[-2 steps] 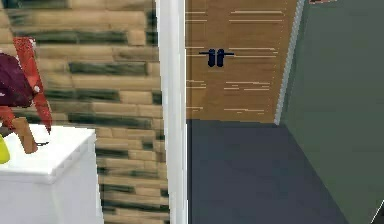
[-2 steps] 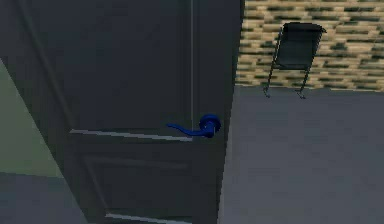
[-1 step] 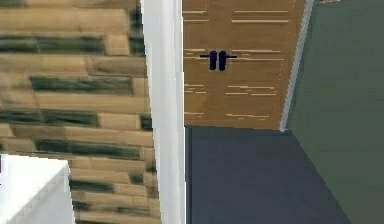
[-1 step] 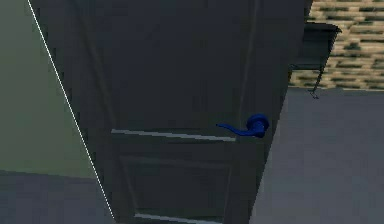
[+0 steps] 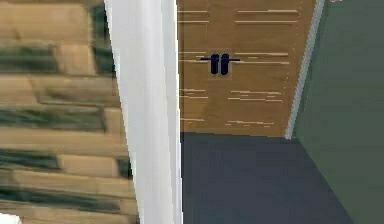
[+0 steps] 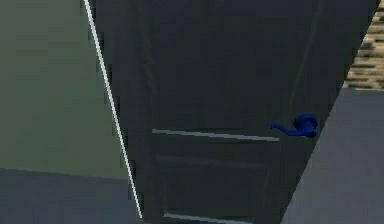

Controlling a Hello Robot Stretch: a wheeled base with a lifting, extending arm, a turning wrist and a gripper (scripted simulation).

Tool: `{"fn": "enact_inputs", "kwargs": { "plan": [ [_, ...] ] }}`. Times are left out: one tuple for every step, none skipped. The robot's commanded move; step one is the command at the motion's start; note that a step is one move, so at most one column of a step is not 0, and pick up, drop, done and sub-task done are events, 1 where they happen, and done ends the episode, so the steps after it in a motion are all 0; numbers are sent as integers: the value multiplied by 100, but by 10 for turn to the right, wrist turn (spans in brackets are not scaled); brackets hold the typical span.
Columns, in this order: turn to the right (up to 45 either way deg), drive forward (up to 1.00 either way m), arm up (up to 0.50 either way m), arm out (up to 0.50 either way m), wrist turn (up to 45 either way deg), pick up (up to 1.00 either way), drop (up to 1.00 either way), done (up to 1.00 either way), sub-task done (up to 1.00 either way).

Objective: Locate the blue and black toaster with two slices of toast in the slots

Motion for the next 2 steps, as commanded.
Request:
{"fn": "enact_inputs", "kwargs": {
  "plan": [
    [450, 0, 0, 0, 0, 0, 0, 0, 0],
    [450, 0, 0, 0, 0, 0, 0, 0, 0]
  ]
}}
